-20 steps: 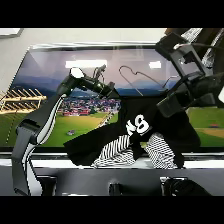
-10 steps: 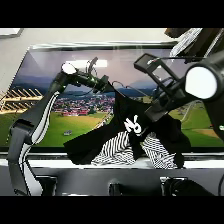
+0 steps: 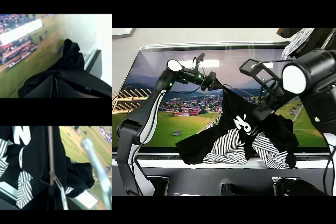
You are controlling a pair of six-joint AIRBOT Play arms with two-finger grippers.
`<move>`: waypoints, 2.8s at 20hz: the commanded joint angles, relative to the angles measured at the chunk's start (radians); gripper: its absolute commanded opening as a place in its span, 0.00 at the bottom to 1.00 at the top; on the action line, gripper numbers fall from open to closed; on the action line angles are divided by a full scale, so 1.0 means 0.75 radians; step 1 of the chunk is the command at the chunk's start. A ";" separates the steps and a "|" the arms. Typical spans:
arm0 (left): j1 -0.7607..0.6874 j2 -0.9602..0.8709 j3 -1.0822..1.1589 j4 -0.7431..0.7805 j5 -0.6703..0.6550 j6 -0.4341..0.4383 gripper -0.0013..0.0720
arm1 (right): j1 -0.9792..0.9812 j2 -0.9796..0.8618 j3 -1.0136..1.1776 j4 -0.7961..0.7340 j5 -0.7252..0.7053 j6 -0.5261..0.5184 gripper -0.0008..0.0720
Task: Fold the clothes and pants, and hang the long-sleeved shirts on hangers.
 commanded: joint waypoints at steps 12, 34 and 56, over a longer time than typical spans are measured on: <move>0.004 0.120 0.002 0.164 0.028 -0.006 0.05 | 0.002 -0.060 -0.003 -0.008 0.003 -0.003 0.05; -0.254 0.587 -0.107 0.728 -0.140 -0.300 0.05 | 0.002 -0.167 0.052 0.230 -0.549 -0.246 0.05; -0.021 1.232 -0.777 0.965 0.105 -0.014 1.00 | 0.000 -0.063 0.047 0.491 -0.488 -0.702 0.05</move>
